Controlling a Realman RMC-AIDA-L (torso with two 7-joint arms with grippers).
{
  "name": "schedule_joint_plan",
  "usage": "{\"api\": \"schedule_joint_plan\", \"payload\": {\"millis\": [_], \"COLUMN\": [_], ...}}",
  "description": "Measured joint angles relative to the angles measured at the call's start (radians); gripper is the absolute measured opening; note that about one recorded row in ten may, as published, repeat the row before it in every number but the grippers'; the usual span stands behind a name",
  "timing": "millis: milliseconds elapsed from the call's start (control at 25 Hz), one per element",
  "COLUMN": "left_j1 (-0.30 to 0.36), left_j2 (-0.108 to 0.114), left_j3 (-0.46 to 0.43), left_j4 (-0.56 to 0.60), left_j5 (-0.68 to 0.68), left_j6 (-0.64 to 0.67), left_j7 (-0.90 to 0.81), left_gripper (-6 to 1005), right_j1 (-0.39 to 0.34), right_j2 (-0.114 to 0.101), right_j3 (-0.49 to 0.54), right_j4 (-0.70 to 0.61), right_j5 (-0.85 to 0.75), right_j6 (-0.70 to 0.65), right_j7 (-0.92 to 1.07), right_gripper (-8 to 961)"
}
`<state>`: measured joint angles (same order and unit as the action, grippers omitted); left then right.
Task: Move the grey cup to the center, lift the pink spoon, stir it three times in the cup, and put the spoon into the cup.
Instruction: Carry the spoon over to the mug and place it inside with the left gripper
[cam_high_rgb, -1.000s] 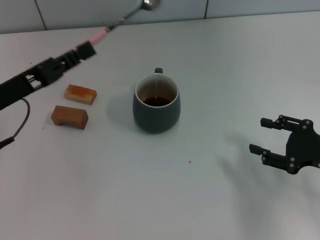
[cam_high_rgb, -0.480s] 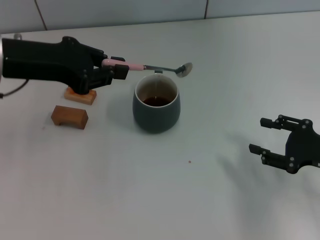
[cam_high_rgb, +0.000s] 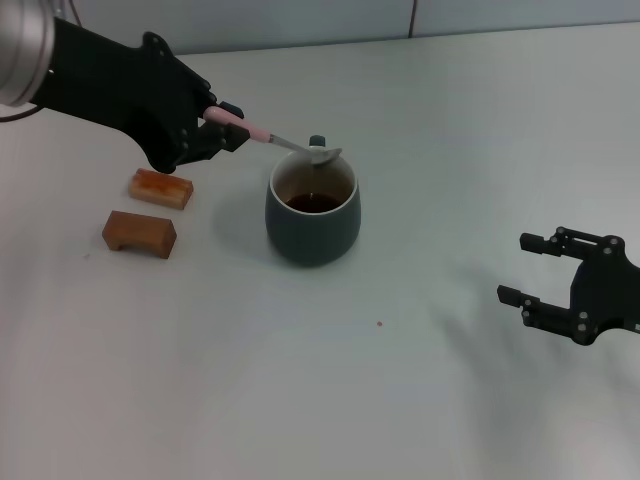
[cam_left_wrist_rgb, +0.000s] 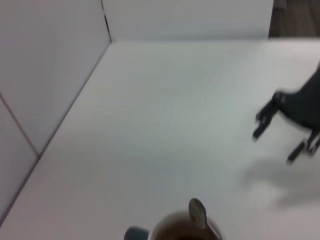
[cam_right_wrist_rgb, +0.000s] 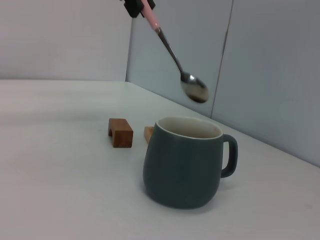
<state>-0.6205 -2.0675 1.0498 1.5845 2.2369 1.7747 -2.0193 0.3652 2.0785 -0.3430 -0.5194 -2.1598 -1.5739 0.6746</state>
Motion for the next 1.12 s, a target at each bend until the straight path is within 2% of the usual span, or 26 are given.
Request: {"api": "schedule_joint_plan", "payload": {"millis": [160, 400, 560, 1120], "left_j1": [-0.056, -0.079, -0.096, -0.145], "left_j2": [-0.004, -0.008, -0.011, -0.011], "left_j3": [0.149, 0.230, 0.325, 0.422], "left_j4": [0.059, 0.061, 0.035, -0.075], "left_j5": [0.159, 0.216, 0.294, 0.394], "left_j6": [-0.001, -0.022, -0.076, -0.159], "left_j7": [-0.019, -0.028, -0.050, -0.068], "left_gripper": [164, 170, 173, 186], "right_j1": [0.000, 0.002, 0.003, 0.006], "right_j2": [0.000, 0.001, 0.002, 0.002], "right_j3": [0.002, 0.001, 0.001, -0.001], "right_j4": [-0.003, -0.001, 0.000, 0.001], "right_j5": [0.000, 0.000, 0.000, 0.000], "right_j6": [0.000, 0.000, 0.000, 0.000], "right_j7": [0.001, 0.002, 0.003, 0.004], "right_gripper": [680, 680, 680, 681]}}
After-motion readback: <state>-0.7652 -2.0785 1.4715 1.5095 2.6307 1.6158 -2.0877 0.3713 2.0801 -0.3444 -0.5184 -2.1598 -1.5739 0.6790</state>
